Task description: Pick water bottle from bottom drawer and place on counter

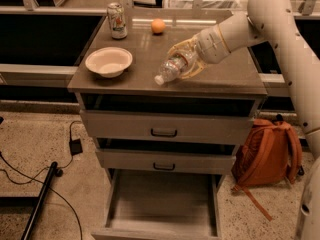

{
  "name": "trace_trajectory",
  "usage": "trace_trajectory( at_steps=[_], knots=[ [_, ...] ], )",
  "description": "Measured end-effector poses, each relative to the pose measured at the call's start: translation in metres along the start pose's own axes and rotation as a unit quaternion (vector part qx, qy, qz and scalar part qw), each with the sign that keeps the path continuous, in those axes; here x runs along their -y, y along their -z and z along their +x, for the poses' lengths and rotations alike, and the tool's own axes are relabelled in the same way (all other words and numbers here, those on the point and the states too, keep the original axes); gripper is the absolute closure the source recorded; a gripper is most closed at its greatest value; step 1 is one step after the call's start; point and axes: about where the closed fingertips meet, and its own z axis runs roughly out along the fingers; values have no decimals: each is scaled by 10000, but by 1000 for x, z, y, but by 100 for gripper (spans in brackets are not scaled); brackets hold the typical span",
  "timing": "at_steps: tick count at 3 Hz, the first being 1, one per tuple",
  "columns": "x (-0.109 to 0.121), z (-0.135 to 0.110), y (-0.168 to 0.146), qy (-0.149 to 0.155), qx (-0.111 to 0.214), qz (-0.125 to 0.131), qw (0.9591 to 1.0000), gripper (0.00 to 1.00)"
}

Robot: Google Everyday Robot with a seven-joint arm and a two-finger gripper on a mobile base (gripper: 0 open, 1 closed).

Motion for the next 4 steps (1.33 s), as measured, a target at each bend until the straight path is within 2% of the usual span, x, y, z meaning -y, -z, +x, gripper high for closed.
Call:
trace_trajectory(
  at_steps=[1,2,3,4],
  knots=[
    [5,0,-1,-317,171,413,9985,4],
    [7,0,-1,-332,182,444,9983,0],
    [7,0,-1,-332,182,444,9983,0],
    [10,-10,5,-148,116,367,9991,0]
  ],
)
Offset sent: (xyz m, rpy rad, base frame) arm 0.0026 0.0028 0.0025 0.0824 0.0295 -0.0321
